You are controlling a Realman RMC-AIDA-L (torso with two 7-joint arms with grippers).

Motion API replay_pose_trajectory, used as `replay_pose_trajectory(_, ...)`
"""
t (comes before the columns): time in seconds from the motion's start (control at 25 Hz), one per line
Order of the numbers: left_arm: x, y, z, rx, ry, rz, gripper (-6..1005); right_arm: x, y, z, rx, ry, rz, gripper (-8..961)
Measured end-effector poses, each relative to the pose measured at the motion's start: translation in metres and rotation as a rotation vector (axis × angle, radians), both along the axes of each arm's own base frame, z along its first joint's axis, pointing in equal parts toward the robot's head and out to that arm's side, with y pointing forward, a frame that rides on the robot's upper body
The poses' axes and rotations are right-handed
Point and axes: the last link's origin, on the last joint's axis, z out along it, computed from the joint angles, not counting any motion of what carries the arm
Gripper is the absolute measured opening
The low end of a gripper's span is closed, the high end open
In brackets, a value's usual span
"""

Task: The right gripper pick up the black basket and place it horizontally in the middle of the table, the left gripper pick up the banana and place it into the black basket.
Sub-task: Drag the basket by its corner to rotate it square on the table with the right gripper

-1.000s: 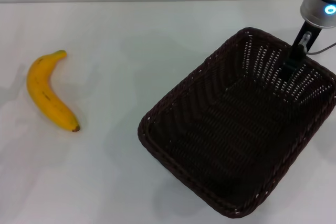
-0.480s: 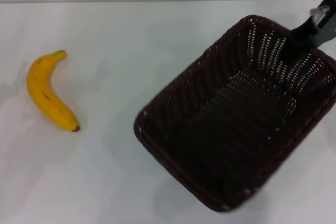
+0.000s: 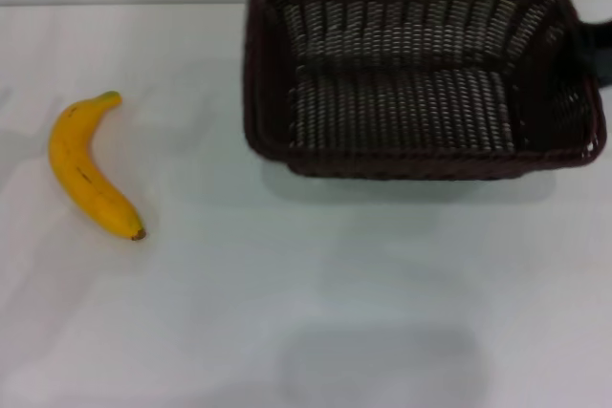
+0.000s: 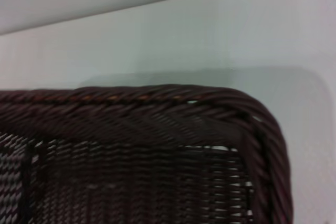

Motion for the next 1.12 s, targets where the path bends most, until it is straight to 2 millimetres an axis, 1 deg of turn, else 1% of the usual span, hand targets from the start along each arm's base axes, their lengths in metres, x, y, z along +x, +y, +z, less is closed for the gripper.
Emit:
replay_pose_trajectory(0.08, 0.001, 0.002, 0.002, 0.001, 0.006, -0.003, 785, 0.01, -0.007, -0.001, 0.012, 0.009, -0.03, 156)
replay_pose_trajectory(0.2, 0.002, 0.004, 0.004, 0.003, 0.014, -0.011, 785, 0.02, -0.017, -0.007, 0.016, 0.02, -0.064, 155)
replay_pose_trajectory(0.44, 0.006, 0.008, 0.005, -0.018, 0.039, -0.035, 785, 0.018, -0.026, -0.014, 0.004, 0.016, -0.072, 156)
replay_pose_trajectory(0.72, 0.005, 0.006, 0.008, -0.015, 0.04, -0.039, 785, 0.007, -0.026, -0.031, -0.042, -0.006, -0.05, 162)
replay_pose_trajectory(0.88, 0.004, 0.003, 0.009, -0.012, 0.04, -0.043, 785, 0.01, -0.029, -0.037, -0.035, 0.023, -0.069, 165)
replay_pose_trajectory(1.12, 0.003, 0.002, 0.01, -0.011, 0.04, -0.044, 785, 0.017, -0.035, -0.04, -0.027, 0.057, -0.104, 171)
